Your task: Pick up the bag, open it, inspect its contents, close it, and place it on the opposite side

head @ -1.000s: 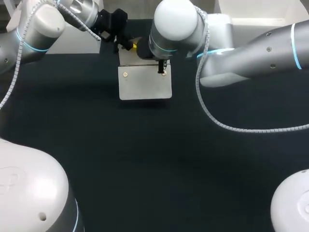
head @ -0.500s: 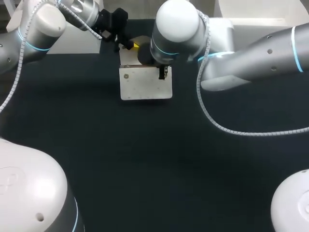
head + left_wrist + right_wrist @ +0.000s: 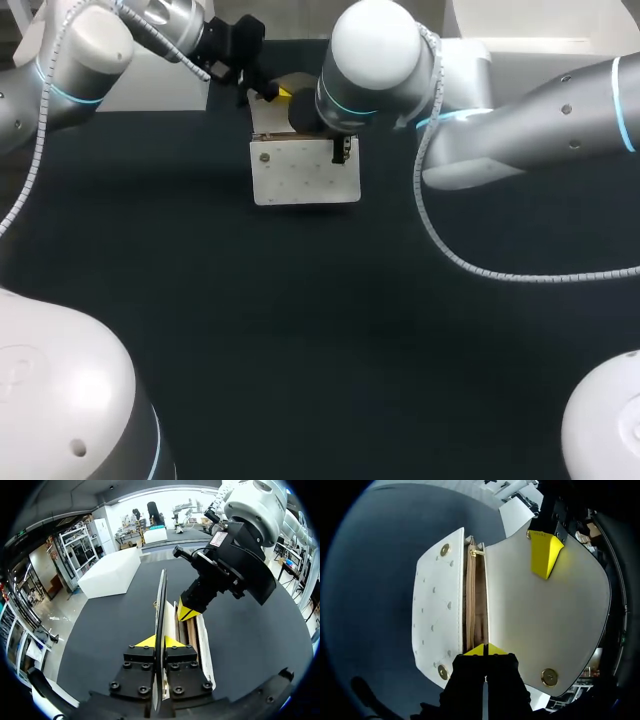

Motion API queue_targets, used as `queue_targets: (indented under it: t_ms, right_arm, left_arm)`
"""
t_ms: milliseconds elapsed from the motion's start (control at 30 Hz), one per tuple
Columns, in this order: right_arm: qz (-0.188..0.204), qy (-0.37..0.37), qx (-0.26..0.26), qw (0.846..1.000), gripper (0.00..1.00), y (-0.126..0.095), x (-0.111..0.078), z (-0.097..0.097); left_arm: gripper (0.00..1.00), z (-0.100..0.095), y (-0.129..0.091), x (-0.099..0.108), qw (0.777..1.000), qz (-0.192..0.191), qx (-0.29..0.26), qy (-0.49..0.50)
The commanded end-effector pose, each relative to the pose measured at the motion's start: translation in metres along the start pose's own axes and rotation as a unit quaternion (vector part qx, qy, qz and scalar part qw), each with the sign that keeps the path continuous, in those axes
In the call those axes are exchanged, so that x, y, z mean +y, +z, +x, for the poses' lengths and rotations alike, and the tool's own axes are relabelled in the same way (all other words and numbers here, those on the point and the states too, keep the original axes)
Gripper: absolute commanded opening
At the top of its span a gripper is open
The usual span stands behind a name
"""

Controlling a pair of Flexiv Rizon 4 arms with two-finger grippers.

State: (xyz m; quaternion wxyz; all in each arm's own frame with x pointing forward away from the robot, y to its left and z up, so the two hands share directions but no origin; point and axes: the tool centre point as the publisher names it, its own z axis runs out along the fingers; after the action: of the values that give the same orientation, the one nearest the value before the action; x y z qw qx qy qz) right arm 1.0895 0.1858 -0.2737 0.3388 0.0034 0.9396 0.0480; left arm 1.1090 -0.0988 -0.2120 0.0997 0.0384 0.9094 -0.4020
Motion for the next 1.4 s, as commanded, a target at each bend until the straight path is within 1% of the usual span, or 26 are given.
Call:
queue_targets:
  t_ms: [33, 167, 467, 600, 733, 867, 1033, 1400]
  right_arm:
    - [0.002, -0.002, -0.006, 1.0, 0.0, 0.004, 0.003, -0.003]
    - [0.003, -0.007, -0.005, 1.0, 0.0, 0.004, 0.006, -0.002]
    - [0.003, -0.005, 0.013, 1.0, 0.0, 0.003, 0.003, 0.016]
    - [0.002, -0.002, 0.027, 1.0, 0.0, 0.007, 0.001, 0.025]
    - [0.0, 0.001, 0.032, 0.999, 0.0, 0.007, 0.001, 0.029]
    - [-0.003, -0.001, 0.032, 0.999, 0.0, 0.005, 0.003, 0.029]
    - [-0.005, -0.004, 0.026, 1.0, 0.0, 0.004, 0.006, 0.023]
    - [-0.005, -0.012, 0.031, 0.999, 0.0, 0.013, 0.007, 0.017]
  left_arm:
    - [0.0, 0.005, -0.005, -0.004, 1.0, 0.001, -0.004, 0.004]
    - [0.0, 0.005, -0.005, -0.004, 1.0, 0.002, -0.007, 0.002]
    - [0.0, -0.004, 0.0, 0.001, 0.999, 0.011, -0.012, -0.034]
    - [0.0, -0.004, 0.001, 0.001, 0.999, 0.017, -0.011, -0.037]
    - [0.0, -0.004, 0.0, -0.001, 0.999, 0.025, -0.017, -0.042]
    - [0.0, -0.004, 0.0, -0.001, 0.998, 0.031, -0.018, -0.047]
    - [0.0, 0.0, 0.001, -0.003, 0.998, 0.035, -0.012, -0.045]
    - [0.0, 0.005, -0.004, -0.004, 0.998, 0.046, -0.007, -0.043]
